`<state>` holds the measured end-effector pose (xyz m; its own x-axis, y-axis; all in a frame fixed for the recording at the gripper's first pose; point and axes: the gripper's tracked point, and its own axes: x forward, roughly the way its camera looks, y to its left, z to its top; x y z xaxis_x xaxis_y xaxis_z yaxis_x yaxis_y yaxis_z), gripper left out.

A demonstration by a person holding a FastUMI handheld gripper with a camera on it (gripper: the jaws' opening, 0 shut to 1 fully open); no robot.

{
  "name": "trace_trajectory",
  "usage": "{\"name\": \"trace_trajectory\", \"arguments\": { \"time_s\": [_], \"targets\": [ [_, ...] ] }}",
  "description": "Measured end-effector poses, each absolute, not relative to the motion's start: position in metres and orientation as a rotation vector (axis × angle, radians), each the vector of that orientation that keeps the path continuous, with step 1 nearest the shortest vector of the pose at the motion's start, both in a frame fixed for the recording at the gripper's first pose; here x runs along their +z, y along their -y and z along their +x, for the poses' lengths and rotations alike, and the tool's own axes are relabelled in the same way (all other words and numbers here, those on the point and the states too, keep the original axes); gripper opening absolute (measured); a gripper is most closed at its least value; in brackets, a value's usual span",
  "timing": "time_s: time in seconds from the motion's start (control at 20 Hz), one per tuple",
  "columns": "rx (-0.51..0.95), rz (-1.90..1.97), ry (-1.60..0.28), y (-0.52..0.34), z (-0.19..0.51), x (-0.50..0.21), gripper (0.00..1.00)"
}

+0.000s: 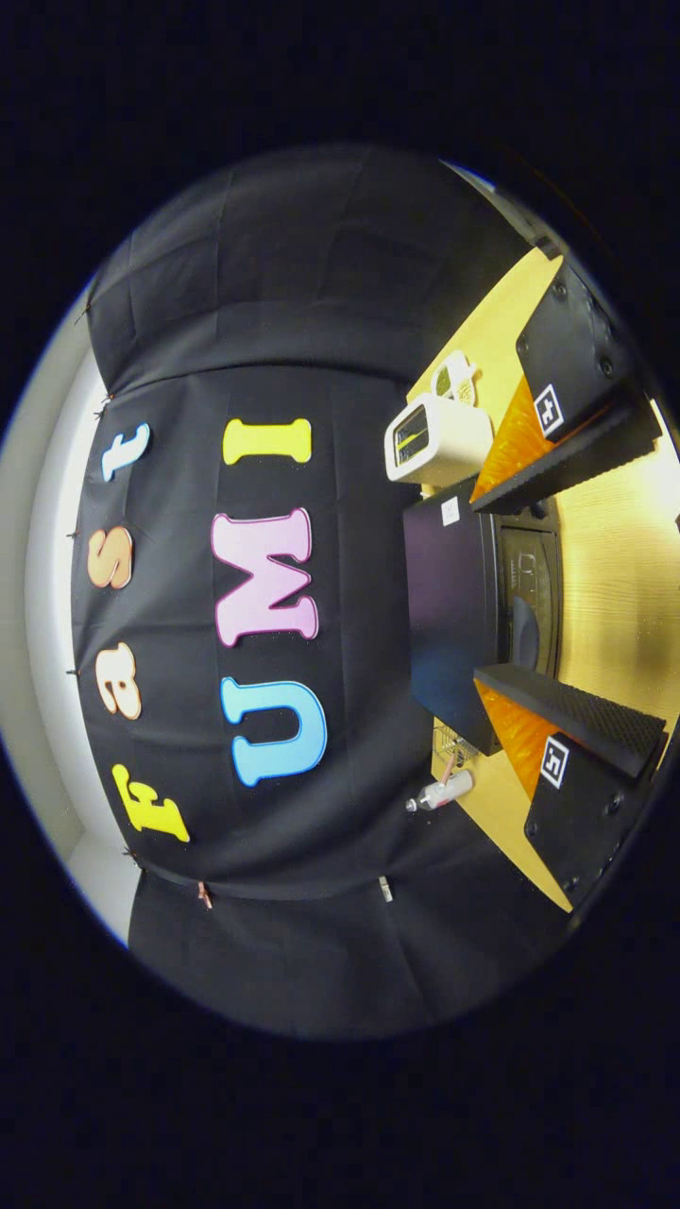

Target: Open the toaster oven, put the food inside, and close the toaster oven door.

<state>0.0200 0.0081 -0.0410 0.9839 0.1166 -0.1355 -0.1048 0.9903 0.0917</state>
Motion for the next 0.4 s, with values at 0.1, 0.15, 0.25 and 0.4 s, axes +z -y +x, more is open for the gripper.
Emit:
{"name": "trace_trajectory", "arguments": {
  "time_s": [0.1,0.15,0.25,0.4],
  "targets": [
    [0.086,0.106,-0.14,0.007,0.007,-0.035,0.98],
    [0.076,0.111,-0.134,0.014,0.0,-0.031,0.98],
    [0.052,0.113,-0.125,0.028,-0.009,-0.026,0.98],
    [0.025,0.105,-0.105,0.042,-0.014,-0.017,0.98]
  ]
}}
